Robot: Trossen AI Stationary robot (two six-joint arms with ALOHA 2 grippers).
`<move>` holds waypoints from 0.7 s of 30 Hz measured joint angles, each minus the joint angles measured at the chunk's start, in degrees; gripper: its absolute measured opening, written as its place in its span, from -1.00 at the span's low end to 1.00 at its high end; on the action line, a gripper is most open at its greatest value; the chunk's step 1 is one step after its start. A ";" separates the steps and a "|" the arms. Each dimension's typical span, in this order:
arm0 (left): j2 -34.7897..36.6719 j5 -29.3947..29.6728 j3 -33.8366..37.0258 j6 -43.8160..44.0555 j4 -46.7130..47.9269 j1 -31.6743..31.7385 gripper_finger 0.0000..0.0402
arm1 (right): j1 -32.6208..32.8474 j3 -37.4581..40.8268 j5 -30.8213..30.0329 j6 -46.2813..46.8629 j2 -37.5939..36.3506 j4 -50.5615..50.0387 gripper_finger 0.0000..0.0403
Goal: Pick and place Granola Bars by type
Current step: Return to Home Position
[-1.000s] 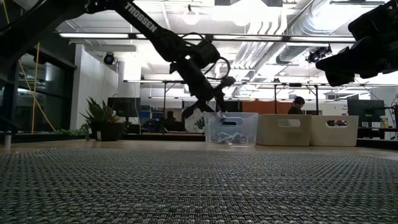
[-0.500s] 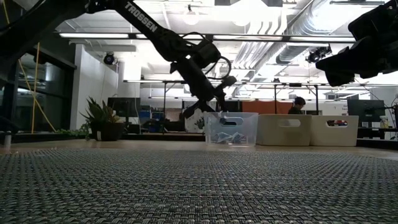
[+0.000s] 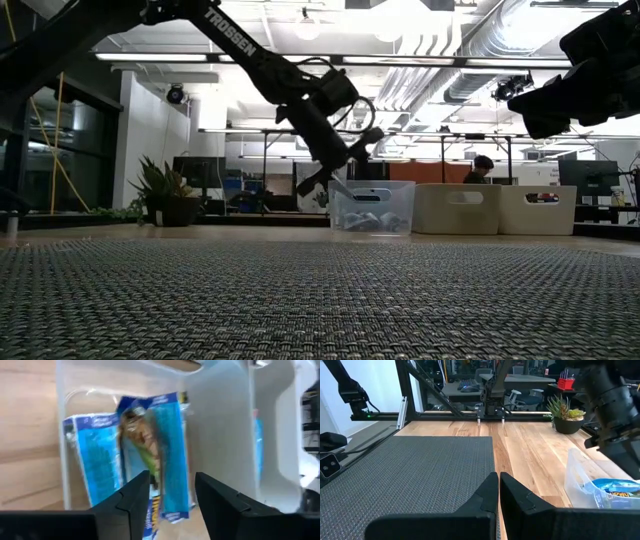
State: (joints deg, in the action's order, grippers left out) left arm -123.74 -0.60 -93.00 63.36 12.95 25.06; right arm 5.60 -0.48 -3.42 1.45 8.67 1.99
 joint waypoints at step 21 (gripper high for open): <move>0.04 -16.92 -16.05 -34.80 -6.05 -0.41 -0.19 | -0.01 0.01 -0.02 0.00 -0.01 0.01 -1.00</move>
State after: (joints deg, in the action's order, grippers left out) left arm -123.70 -17.52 -109.04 28.56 6.90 24.64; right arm 5.60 -0.47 -3.44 1.45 8.66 2.00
